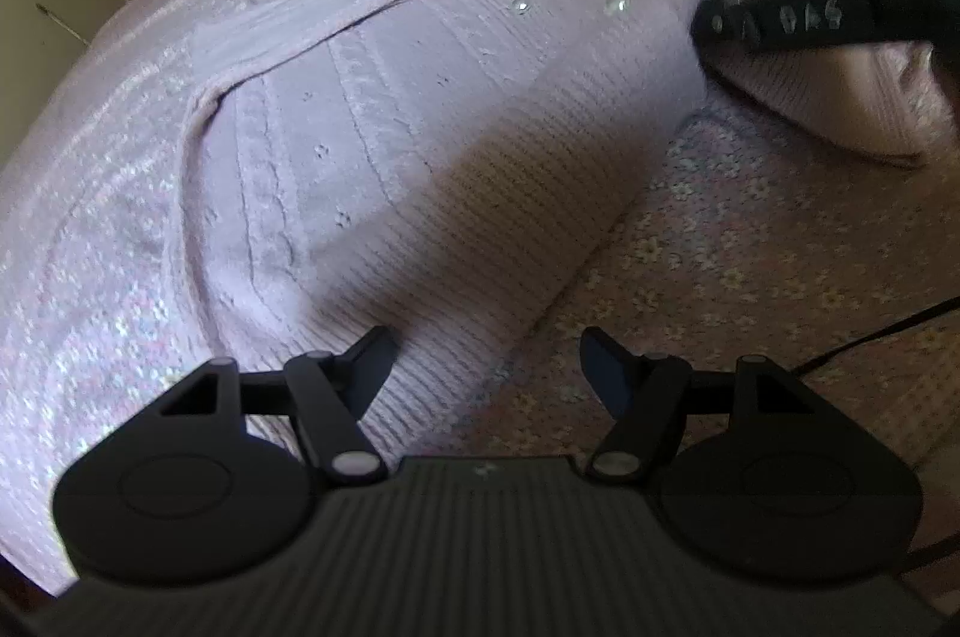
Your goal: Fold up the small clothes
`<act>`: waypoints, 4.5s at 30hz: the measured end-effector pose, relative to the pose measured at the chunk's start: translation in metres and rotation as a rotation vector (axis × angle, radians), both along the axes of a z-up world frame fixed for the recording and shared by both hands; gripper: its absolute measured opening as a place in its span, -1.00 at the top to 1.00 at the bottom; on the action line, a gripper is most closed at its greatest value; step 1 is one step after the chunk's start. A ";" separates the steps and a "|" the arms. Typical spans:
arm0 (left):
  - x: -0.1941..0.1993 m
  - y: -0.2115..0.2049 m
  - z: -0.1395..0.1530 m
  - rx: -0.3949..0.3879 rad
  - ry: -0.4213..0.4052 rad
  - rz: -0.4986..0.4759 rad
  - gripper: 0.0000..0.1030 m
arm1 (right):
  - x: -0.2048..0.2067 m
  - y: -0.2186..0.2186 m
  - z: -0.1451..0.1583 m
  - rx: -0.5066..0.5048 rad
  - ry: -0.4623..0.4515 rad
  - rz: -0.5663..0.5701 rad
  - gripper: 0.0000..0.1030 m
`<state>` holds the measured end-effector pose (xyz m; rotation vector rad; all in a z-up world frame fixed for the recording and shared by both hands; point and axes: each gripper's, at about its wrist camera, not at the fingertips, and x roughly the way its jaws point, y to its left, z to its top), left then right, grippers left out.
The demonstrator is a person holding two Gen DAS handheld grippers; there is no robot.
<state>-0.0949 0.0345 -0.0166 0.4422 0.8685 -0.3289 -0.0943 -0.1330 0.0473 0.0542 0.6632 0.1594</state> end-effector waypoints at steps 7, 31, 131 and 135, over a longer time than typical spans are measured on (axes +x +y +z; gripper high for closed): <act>0.015 0.006 -0.009 0.093 -0.092 0.035 -0.44 | -0.014 0.010 -0.013 -0.219 0.015 0.038 0.36; 0.025 0.052 0.019 -0.182 -0.152 0.152 0.75 | -0.036 -0.032 0.001 -0.199 -0.100 -0.121 0.73; 0.272 0.043 0.060 -0.193 -0.318 0.166 0.76 | 0.260 -0.106 0.007 -0.229 -0.185 -0.098 0.82; 0.300 0.064 0.060 -0.195 -0.305 0.237 0.71 | 0.287 -0.135 -0.005 -0.217 -0.102 -0.208 0.81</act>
